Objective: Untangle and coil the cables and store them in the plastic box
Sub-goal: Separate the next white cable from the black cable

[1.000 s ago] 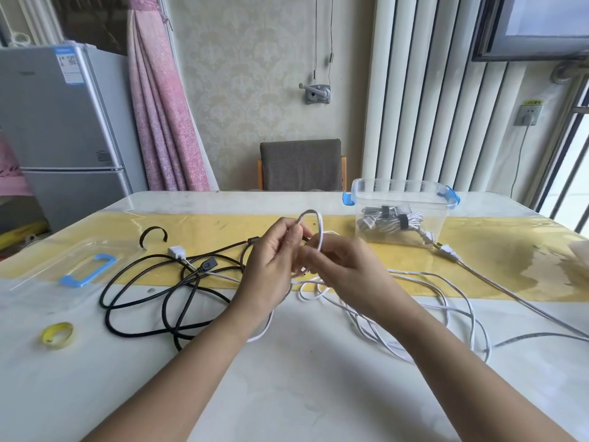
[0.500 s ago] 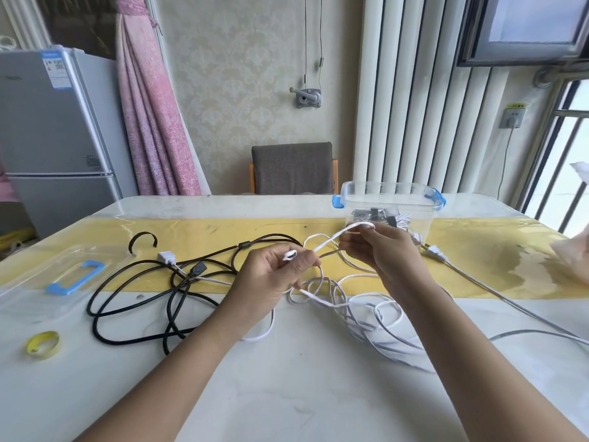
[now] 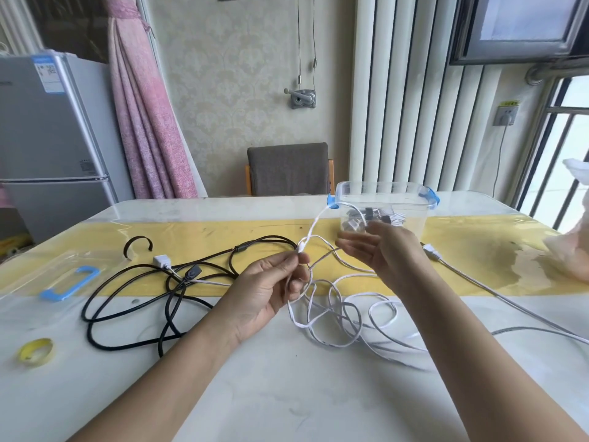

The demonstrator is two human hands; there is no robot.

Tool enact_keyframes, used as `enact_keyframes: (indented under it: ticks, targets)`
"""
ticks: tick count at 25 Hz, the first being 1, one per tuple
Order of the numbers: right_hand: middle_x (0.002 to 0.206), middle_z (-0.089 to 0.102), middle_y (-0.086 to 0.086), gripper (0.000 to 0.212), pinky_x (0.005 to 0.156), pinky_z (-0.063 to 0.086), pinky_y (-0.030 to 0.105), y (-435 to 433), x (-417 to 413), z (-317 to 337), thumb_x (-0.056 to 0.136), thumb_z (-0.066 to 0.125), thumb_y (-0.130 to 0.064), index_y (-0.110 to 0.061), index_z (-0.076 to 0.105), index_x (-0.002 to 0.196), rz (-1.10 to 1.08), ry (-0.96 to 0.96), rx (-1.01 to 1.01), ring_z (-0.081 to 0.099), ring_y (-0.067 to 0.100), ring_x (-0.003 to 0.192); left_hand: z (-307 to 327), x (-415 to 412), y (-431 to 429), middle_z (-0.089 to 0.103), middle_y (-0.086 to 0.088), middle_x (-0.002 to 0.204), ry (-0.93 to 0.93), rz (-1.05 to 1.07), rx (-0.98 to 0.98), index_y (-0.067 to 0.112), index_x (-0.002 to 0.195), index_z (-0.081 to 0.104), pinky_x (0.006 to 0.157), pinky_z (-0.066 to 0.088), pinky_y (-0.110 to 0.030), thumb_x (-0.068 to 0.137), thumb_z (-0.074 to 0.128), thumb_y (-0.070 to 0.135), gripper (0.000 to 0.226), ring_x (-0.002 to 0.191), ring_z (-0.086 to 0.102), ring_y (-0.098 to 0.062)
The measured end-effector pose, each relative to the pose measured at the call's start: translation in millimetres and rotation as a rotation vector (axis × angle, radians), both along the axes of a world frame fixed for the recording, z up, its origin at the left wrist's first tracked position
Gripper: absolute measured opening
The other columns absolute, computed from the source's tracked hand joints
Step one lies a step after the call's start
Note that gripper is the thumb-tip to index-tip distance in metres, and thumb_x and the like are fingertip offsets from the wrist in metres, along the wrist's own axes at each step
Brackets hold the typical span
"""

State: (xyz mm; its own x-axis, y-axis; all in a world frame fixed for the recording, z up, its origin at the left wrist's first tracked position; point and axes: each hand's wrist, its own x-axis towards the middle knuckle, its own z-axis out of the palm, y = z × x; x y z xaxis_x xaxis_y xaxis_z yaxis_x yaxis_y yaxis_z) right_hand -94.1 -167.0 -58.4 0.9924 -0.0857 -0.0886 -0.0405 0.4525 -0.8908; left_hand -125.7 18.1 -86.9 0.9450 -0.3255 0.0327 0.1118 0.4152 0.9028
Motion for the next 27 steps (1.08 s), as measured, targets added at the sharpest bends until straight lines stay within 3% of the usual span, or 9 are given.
enact_keyframes:
  ticks: [2,4,6,8,12,18,23,25,27]
  targets:
    - [0.079,0.070,0.023,0.020,0.063,0.058,0.028,5,-5,2,0.097,0.048,-0.016,0.003,0.054,0.098,0.144,0.033,-0.064,0.070,0.026,0.065,-1,2,0,0.060,-0.005,0.062,-0.004,0.046,-0.004,0.003,0.084,0.064,0.044,0.043,-0.015,0.077,0.055,0.013,0.016,0.046,0.050,-0.008]
    - [0.092,0.072,0.016,0.029,0.079,0.055,0.029,9,-7,-4,0.091,0.057,-0.028,-0.001,0.065,0.095,0.305,-0.016,-0.311,0.069,0.020,0.080,-3,2,-1,0.062,-0.006,0.063,-0.015,0.035,0.033,0.004,0.084,0.064,0.046,0.044,-0.015,0.078,0.055,0.014,0.016,0.048,0.051,-0.008]
    - [0.096,0.070,0.011,0.038,0.093,0.049,0.033,15,-10,-9,0.083,0.062,-0.032,-0.001,0.067,0.105,0.435,-0.081,-0.364,0.064,0.019,0.090,-4,-1,-3,0.063,-0.005,0.063,-0.016,0.002,0.075,0.004,0.084,0.063,0.047,0.044,-0.014,0.079,0.054,0.016,0.015,0.048,0.051,-0.008]
    - [0.084,0.066,0.006,0.043,0.086,0.051,0.029,19,-11,-12,0.074,0.064,-0.031,-0.001,0.067,0.104,0.522,-0.086,-0.303,0.062,0.017,0.080,-4,-2,-5,0.063,-0.006,0.063,-0.018,-0.024,0.090,0.004,0.085,0.062,0.048,0.044,-0.014,0.079,0.055,0.016,0.016,0.048,0.051,-0.008]
    - [0.065,0.056,0.003,0.024,0.074,0.048,0.025,23,-14,-15,0.075,0.065,-0.030,-0.006,0.063,0.079,0.578,-0.013,-0.261,0.054,0.014,0.062,-4,-3,-4,0.065,-0.008,0.066,-0.039,-0.045,0.112,0.003,0.087,0.063,0.050,0.045,-0.014,0.080,0.055,0.017,0.017,0.050,0.052,-0.008]
    - [0.077,0.058,0.003,0.011,0.071,0.044,0.020,27,-15,-7,0.081,0.062,-0.018,-0.007,0.062,0.085,0.420,-0.049,-0.084,0.055,0.009,0.067,-7,3,-7,0.065,-0.001,0.062,-0.210,0.277,0.211,0.007,0.085,0.062,0.050,0.043,-0.017,0.096,0.045,0.011,0.020,0.046,0.049,-0.008]
    - [0.072,0.068,0.005,0.022,0.079,0.056,0.030,26,-16,3,0.097,0.044,-0.013,-0.010,0.055,0.078,0.415,-0.084,0.120,0.067,0.017,0.067,-17,9,3,0.066,0.007,0.065,-0.650,0.482,0.756,0.017,0.085,0.066,0.056,0.045,-0.022,0.097,0.052,0.018,0.018,0.052,0.056,-0.010]
    - [0.057,0.058,0.004,0.023,0.069,0.058,0.030,18,-12,7,0.099,0.041,-0.013,-0.010,0.050,0.078,0.284,-0.057,0.160,0.064,0.016,0.060,-15,10,11,0.069,0.009,0.070,-0.631,0.312,0.937,0.020,0.084,0.070,0.065,0.046,-0.021,0.089,0.064,0.026,0.010,0.063,0.060,-0.003]
    - [0.044,0.042,-0.001,0.026,0.044,0.053,0.023,2,-7,10,0.100,0.040,-0.012,-0.011,0.046,0.075,0.087,-0.051,0.164,0.051,0.011,0.041,-16,12,22,0.071,0.013,0.088,-0.591,0.177,1.222,0.025,0.094,0.071,0.075,0.040,-0.017,0.078,0.074,0.034,0.018,0.083,0.057,0.003]
